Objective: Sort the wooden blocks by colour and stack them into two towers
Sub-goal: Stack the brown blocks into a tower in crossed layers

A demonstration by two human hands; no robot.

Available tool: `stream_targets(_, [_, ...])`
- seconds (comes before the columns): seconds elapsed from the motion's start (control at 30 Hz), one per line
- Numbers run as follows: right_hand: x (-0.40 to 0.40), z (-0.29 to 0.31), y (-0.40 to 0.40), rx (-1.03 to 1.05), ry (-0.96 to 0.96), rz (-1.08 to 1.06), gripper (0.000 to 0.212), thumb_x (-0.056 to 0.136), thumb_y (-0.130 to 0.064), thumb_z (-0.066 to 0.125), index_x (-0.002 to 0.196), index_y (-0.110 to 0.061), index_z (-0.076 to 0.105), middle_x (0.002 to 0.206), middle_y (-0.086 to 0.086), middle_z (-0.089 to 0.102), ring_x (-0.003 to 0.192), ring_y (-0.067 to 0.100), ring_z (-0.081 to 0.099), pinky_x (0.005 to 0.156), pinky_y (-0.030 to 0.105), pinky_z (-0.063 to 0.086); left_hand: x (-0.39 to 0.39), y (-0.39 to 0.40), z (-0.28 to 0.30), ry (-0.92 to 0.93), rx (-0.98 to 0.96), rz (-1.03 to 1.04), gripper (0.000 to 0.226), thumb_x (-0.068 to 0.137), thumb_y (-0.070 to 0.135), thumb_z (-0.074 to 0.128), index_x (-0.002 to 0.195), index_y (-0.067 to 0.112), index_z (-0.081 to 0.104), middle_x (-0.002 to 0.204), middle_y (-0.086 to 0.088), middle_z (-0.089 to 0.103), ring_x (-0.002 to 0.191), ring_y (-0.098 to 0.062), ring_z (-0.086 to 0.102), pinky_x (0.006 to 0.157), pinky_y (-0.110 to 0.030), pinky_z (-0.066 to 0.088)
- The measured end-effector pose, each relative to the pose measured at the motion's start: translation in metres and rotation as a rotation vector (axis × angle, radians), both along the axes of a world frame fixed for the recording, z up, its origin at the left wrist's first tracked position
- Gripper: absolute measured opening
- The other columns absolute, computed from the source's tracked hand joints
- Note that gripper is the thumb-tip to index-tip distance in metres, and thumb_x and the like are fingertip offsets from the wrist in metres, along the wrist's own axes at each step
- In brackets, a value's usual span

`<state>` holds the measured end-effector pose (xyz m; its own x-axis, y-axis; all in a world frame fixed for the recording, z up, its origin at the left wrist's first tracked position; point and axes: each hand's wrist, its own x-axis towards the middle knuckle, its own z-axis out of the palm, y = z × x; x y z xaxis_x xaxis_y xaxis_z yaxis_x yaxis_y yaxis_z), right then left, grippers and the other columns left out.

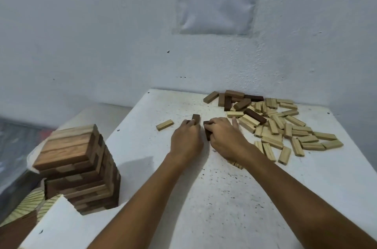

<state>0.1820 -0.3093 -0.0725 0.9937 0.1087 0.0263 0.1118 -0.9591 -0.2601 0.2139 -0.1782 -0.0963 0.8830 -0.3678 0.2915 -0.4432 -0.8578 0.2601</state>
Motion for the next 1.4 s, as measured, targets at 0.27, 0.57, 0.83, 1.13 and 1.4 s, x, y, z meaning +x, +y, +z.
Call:
stream_targets(0.27, [-0.065, 0.0, 0.028, -0.044, -0.069, 0.032, 0.042, 0.097, -0.017, 0.032, 0.13, -0.026, 0.056, 0.134, -0.002, 0.051, 0.131, 0.021, 0.035, 0.118, 0.053, 0.006, -0.075, 0.026, -0.008, -0.131, -0.079, -0.039, 0.037, 0.085, 0.026, 0.036, 0.097, 0.018, 0.07, 0.103, -0.003, 0.07, 0.102, -0.024, 0.058, 0.074, -0.035, 0.049])
stream_targets(0.57, [-0.142, -0.013, 0.042, 0.026, -0.12, 0.017, 0.056, 0.086, -0.028, 0.024, 0.126, -0.021, 0.063, 0.129, 0.0, 0.055, 0.121, 0.024, 0.041, 0.106, 0.041, 0.03, -0.144, 0.066, -0.02, -0.17, -0.196, -0.176, 0.023, 0.089, 0.018, 0.052, 0.085, 0.016, 0.074, 0.093, 0.003, 0.074, 0.095, -0.022, 0.062, 0.065, -0.033, 0.054])
stream_targets(0.83, [-0.2, -0.033, 0.053, 0.188, -0.266, 0.01, 0.029, 0.092, -0.014, 0.054, 0.118, -0.012, 0.066, 0.113, 0.001, 0.061, 0.104, 0.025, 0.052, 0.088, 0.043, 0.047, -0.186, 0.089, -0.028, -0.168, -0.234, -0.304, 0.029, 0.079, 0.022, 0.051, 0.088, 0.015, 0.078, 0.102, -0.001, 0.074, 0.092, -0.026, 0.061, 0.062, -0.032, 0.057])
stream_targets(1.13, [-0.222, -0.034, 0.049, 0.36, -0.248, -0.008, 0.018, 0.087, -0.018, 0.067, 0.105, -0.018, 0.073, 0.107, -0.012, 0.055, 0.106, 0.007, 0.05, 0.09, 0.022, 0.041, -0.201, 0.113, -0.017, 0.001, -0.232, -0.49, 0.032, 0.08, 0.034, 0.063, 0.103, 0.016, 0.077, 0.111, 0.0, 0.071, 0.1, -0.015, 0.052, 0.082, -0.028, 0.05])
stream_targets(1.4, [-0.206, -0.015, 0.042, 0.501, 0.109, 0.049, 0.077, 0.08, -0.026, 0.076, 0.145, -0.039, 0.037, 0.15, -0.018, 0.031, 0.142, 0.001, 0.02, 0.115, 0.029, 0.019, -0.187, 0.127, -0.006, 0.233, -0.223, -0.483, 0.06, 0.068, 0.045, 0.076, 0.125, 0.031, 0.062, 0.137, 0.006, 0.054, 0.123, -0.01, 0.043, 0.106, -0.027, 0.034])
